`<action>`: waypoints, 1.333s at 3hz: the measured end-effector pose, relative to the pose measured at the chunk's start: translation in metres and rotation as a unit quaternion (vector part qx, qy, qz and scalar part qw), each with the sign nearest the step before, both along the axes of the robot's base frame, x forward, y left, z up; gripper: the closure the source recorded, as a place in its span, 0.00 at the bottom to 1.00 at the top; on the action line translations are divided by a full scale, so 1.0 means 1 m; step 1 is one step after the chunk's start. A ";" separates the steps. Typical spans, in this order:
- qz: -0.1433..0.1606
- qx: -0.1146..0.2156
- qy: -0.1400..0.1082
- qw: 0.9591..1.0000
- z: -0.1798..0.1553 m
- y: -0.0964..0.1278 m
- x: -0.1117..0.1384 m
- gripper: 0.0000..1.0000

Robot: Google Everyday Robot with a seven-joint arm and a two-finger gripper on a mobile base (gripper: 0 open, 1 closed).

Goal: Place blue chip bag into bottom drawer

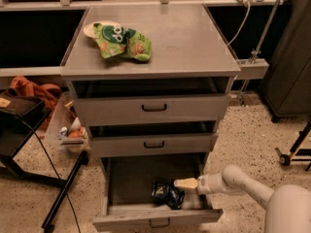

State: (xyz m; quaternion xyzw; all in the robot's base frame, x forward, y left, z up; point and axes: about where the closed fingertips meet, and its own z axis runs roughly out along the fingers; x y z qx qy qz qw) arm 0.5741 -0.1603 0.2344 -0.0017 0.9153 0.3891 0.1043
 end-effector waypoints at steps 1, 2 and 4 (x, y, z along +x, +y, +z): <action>-0.010 -0.026 0.006 1.000 0.016 -0.033 -0.002 0.00; -0.015 -0.052 0.018 0.998 0.033 -0.068 -0.007 0.00; -0.026 -0.061 0.043 0.997 0.052 -0.124 -0.032 0.00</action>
Offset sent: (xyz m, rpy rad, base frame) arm -0.0106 -0.1174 0.0579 -0.1713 0.0596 -0.0508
